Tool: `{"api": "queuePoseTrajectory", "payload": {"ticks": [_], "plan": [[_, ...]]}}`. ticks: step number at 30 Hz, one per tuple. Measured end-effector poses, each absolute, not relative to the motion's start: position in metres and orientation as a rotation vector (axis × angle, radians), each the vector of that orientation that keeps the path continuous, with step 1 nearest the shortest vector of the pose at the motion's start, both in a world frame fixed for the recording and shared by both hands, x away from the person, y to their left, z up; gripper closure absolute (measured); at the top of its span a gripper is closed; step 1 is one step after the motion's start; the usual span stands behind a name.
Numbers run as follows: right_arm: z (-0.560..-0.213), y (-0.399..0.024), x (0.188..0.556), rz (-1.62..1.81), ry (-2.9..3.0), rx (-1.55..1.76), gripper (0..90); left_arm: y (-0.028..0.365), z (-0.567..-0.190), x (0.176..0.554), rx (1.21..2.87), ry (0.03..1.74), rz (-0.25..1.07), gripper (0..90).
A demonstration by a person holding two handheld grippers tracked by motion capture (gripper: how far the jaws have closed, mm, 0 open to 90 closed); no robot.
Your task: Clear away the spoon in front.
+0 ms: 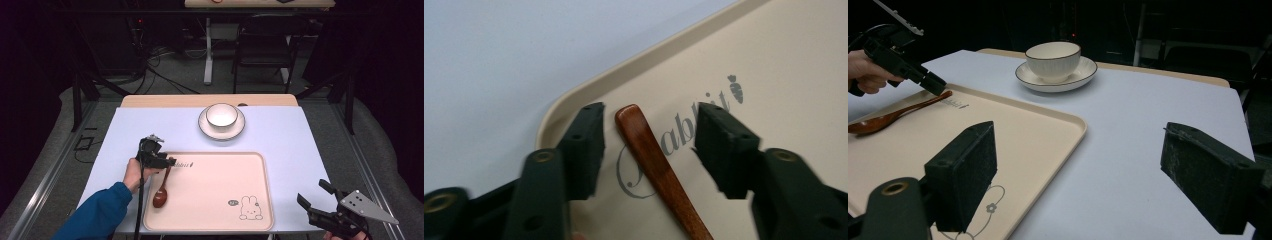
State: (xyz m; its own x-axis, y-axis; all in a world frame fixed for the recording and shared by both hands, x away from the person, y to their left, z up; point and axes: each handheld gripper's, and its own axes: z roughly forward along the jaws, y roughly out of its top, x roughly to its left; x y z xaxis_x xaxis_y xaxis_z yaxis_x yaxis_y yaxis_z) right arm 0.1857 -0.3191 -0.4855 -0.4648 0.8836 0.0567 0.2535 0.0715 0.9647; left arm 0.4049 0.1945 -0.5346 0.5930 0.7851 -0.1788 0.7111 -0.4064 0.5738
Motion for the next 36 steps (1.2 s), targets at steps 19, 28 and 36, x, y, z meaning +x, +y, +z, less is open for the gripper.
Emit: {"api": "queuePoseTrajectory", "payload": {"ticks": [19, 28, 36], "plan": [[-0.486, -0.319, 0.185, 1.419, 1.781, 1.126, 14.0, 0.211, -0.481, 0.381, 1.992, 1.127, 0.497, 4.4], [-0.486, -0.319, 0.185, 1.42, 1.781, 1.126, 14.0, 0.22, -0.463, 0.361, 1.931, 1.069, 0.568, 0.4], [-0.486, -0.32, 0.185, 1.419, 1.781, 1.127, 14.0, 0.233, -0.453, 0.342, 1.919, 1.058, 0.633, 0.1]]}}
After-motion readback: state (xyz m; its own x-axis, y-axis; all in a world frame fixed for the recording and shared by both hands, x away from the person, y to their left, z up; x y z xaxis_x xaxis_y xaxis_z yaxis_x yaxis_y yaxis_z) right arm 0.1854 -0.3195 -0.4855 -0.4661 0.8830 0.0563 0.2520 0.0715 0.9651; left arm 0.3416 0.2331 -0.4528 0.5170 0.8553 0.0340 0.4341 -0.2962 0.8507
